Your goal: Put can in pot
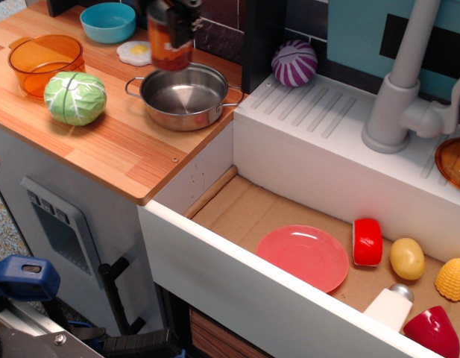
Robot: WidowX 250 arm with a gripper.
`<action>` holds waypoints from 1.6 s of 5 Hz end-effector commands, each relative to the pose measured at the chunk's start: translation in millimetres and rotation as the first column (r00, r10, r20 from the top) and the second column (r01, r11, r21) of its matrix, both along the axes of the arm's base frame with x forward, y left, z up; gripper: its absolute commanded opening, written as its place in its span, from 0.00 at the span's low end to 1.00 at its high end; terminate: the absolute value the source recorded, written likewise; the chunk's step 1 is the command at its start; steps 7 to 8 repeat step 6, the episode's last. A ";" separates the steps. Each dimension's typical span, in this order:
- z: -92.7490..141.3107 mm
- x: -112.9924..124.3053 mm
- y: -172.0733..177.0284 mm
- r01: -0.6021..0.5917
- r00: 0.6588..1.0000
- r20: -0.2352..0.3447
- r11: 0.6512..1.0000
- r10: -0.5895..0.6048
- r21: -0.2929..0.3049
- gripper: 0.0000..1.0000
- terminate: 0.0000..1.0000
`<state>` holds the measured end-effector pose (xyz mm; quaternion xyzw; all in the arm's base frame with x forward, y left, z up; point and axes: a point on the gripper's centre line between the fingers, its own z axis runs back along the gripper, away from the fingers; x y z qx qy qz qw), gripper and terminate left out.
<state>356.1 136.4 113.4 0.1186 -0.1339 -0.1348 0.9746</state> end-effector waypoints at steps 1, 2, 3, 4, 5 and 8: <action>-3.4 10.9 3.0 0.021 0.999 0.050 1.000 -0.020 -0.003 0.00 0.00; -6.2 8.8 3.4 0.022 1.000 0.021 1.000 -0.022 -0.011 1.00 0.00; -6.2 8.8 3.4 0.022 1.000 0.021 1.000 -0.022 -0.011 1.00 0.00; -6.2 8.8 3.4 0.022 1.000 0.021 1.000 -0.022 -0.011 1.00 0.00; -6.2 8.8 3.4 0.022 1.000 0.021 1.000 -0.022 -0.011 1.00 0.00; -6.2 8.8 3.4 0.022 1.000 0.021 1.000 -0.022 -0.011 1.00 1.00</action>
